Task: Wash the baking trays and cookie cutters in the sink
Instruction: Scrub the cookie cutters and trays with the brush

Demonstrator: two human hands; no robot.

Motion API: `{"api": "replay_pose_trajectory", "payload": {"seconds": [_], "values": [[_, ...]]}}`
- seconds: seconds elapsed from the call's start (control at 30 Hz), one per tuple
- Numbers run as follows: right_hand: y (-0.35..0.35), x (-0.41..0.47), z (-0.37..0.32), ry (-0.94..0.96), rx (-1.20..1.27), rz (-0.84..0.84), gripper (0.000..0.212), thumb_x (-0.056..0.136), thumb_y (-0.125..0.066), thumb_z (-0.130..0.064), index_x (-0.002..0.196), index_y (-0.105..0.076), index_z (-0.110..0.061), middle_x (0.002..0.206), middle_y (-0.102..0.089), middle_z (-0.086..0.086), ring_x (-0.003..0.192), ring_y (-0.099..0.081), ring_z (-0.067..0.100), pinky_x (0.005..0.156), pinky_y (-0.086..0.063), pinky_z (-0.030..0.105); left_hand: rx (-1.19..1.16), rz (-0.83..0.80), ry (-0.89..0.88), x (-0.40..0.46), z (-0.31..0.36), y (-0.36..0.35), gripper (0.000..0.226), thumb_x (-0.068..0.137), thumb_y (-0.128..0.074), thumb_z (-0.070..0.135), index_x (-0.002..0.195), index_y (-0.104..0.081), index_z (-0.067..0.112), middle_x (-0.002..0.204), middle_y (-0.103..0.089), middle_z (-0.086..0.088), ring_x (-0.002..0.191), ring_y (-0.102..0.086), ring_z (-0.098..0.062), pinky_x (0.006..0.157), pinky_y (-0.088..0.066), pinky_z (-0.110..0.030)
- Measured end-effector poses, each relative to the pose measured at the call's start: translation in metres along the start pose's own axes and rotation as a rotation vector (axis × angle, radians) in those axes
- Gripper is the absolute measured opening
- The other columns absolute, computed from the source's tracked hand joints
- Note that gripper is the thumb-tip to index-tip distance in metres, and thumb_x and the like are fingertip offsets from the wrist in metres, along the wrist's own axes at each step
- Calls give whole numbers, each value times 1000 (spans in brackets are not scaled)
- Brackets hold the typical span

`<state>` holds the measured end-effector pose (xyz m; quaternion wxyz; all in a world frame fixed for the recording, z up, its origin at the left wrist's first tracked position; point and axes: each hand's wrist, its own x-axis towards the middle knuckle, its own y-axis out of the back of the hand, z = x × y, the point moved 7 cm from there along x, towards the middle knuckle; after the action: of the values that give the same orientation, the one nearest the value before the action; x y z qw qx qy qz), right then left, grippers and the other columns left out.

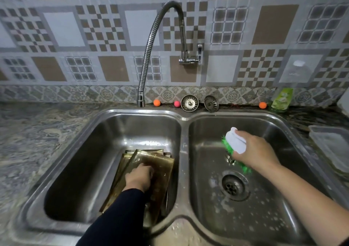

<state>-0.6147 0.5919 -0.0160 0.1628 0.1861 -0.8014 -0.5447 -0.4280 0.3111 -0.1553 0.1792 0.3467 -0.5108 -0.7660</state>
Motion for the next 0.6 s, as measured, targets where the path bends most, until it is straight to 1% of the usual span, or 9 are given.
{"api": "replay_pose_trajectory", "payload": {"seconds": [0.07, 0.13, 0.23, 0.3, 0.37, 0.43, 0.5, 0.6], "values": [[-3, 0, 2, -11, 3, -2, 76, 74, -73, -29, 142, -40, -32, 125, -62, 5, 112, -57, 27, 82, -47, 35, 114, -53, -13, 0, -10, -9, 33, 93, -46, 21, 117, -58, 40, 139, -43, 3, 125, -44, -23, 104, -38, -41], [-7, 1, 3, -23, 7, -13, 76, 74, -73, -29, 142, -40, -33, 125, -63, 5, 110, -58, 27, 80, -49, 35, 167, -45, -37, 2, -12, -11, 35, 94, -47, 21, 122, -56, 39, 139, -42, 2, 125, -43, -24, 102, -40, -41], [-10, 0, 3, -38, 21, -27, 75, 72, -72, -30, 141, -42, -33, 124, -63, 4, 108, -59, 27, 80, -51, 37, 189, -50, -41, 2, -10, -12, 37, 93, -50, 21, 126, -55, 37, 142, -41, 3, 127, -42, -25, 102, -40, -42], [-11, -2, 2, -40, 22, -37, 74, 72, -72, -30, 141, -42, -32, 124, -63, 4, 108, -59, 28, 80, -51, 36, 155, -50, -42, 0, -8, -7, 39, 92, -54, 21, 127, -55, 36, 140, -44, 5, 126, -46, -22, 103, -40, -42], [-9, -3, 3, -43, 18, -49, 73, 73, -71, -32, 140, -42, -34, 124, -63, 3, 109, -59, 27, 78, -51, 35, 88, -24, -54, 1, -1, 4, 35, 91, -55, 22, 124, -58, 36, 132, -54, 7, 119, -53, -19, 101, -43, -41], [-5, -5, 7, -60, -3, -68, 74, 72, -69, -38, 140, -40, -39, 126, -61, 0, 110, -59, 26, 79, -51, 35, 51, 16, -80, 2, 14, 21, 31, 93, -52, 25, 122, -60, 33, 124, -62, 5, 112, -58, -19, 98, -46, -39], [3, -8, 16, -86, -29, -87, 74, 71, -69, -42, 138, -40, -42, 128, -60, -2, 112, -58, 25, 84, -50, 35, 15, 98, -124, 5, 37, 43, 32, 93, -52, 29, 123, -60, 31, 123, -63, 2, 110, -60, -21, 96, -49, -38], [21, -12, 36, -128, -45, -106, 75, 69, -69, -44, 138, -41, -42, 130, -59, -1, 113, -58, 25, 89, -49, 36, -36, 188, -258, 3, 88, 71, 32, 91, -52, 39, 122, -59, 35, 125, -61, 6, 112, -58, -19, 90, -49, -33]]}}
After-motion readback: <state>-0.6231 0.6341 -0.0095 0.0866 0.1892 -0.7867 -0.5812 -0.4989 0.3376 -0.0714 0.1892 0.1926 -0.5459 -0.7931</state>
